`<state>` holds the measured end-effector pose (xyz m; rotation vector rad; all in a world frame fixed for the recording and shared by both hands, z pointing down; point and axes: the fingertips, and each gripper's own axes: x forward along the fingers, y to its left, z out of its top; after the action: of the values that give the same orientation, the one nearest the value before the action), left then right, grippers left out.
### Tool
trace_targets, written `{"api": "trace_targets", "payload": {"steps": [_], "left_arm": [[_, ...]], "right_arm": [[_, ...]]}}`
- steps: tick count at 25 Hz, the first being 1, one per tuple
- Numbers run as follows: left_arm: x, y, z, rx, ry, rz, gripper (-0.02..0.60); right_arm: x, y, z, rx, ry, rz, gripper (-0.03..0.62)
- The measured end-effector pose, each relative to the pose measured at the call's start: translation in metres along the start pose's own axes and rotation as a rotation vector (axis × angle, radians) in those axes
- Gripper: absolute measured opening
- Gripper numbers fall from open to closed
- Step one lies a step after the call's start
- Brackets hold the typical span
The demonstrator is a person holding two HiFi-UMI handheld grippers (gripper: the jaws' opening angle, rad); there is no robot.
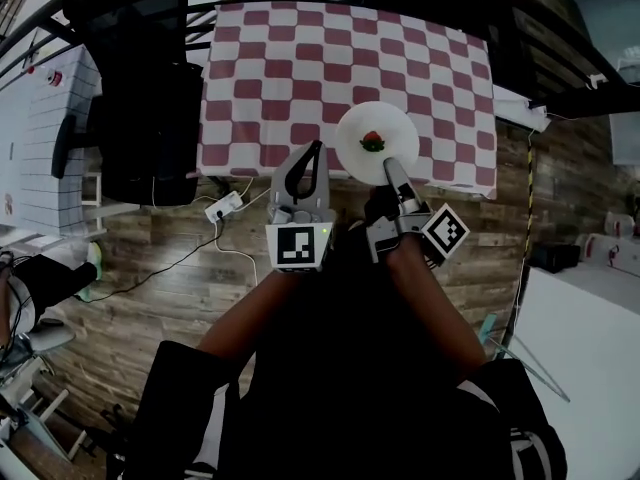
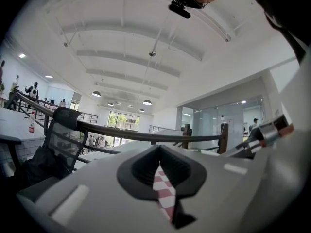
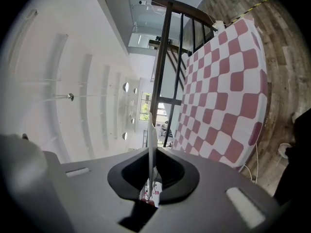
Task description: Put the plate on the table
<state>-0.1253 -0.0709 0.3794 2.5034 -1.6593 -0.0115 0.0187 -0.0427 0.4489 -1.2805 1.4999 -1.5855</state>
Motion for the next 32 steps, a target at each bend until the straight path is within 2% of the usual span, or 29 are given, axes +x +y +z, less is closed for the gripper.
{"api": "trace_targets", "payload": {"steps": [7,14,19,25,32], "left_arm": [[-0.012,0.004,-0.004,-0.009,0.003,0.017,0.009],[-0.009,0.012,0.003,0.017,-0.029,0.055,0.009],[-0.003,0.015,-0.005,-0.002,-0.026,0.074,0.009],[0.025,0.005,-0.014,0.009,-0.004,0.056,0.009],[0.069,-0.004,-0.016,0.071,0.036,0.007,0.009]], "right_arm": [[0.009,0.005,-0.012,-0.004,0.028,0.015,0.017],[0.019,0.000,-0.012,0.012,0.048,0.021,0.017],[0.027,-0.005,-0.006,0.019,0.064,0.004,0.016],[0.047,-0.022,0.009,0.020,0.058,0.001,0.015],[0.083,-0.035,0.036,0.014,0.056,-0.009,0.015]]}}
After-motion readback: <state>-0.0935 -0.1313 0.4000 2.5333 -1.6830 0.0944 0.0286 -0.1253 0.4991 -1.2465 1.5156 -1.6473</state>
